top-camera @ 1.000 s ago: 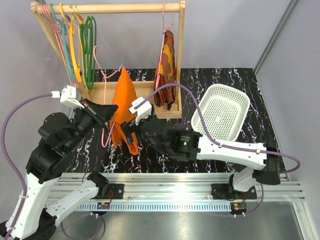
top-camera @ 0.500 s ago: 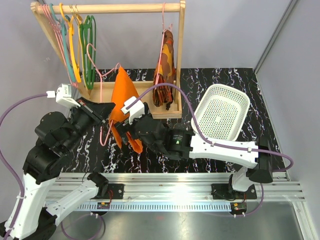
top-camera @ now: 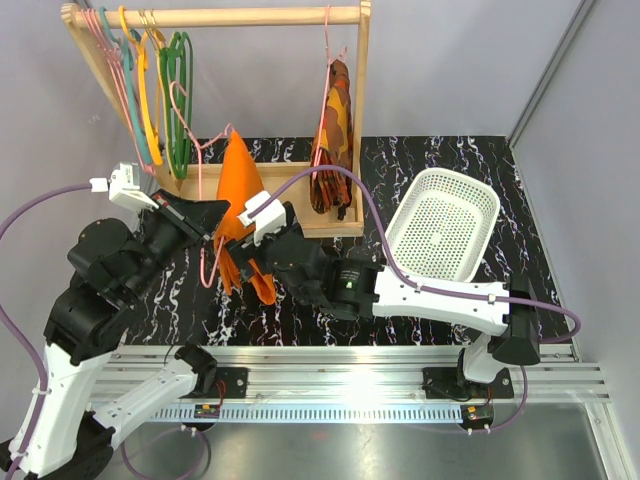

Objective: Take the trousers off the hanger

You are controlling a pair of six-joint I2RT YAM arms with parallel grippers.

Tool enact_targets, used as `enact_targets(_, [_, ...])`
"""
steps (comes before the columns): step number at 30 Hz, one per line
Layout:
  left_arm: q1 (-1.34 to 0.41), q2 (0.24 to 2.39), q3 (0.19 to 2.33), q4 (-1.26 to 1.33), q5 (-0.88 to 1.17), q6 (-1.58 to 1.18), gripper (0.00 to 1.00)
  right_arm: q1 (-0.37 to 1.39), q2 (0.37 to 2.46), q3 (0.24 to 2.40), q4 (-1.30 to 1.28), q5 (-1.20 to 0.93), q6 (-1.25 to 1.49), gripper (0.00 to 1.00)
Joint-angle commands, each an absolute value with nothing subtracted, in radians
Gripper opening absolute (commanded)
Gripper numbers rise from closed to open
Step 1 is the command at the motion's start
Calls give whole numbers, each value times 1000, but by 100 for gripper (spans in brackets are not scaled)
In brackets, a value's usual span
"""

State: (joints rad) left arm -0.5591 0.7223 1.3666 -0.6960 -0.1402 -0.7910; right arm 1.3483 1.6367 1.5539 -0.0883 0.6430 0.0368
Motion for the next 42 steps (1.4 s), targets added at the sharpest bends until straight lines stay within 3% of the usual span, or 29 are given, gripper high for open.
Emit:
enact_targets(1, [-563,707,1453,-400,-132,-788,0,1351,1643,1560,-12,631,35,88])
enact_targets(22, [-563,704,1477,-416,-135,-747,0,1350,1632,1496,14,641,8,81])
enact_targets(33, [-563,716,1485,-422,-143,-739,0,1338,1635,1496,-61,637,-58,82])
enact_targets(42, [-563,706,1457,-417,-135,-750,0,1308,1641,1517,57,653,-132,83])
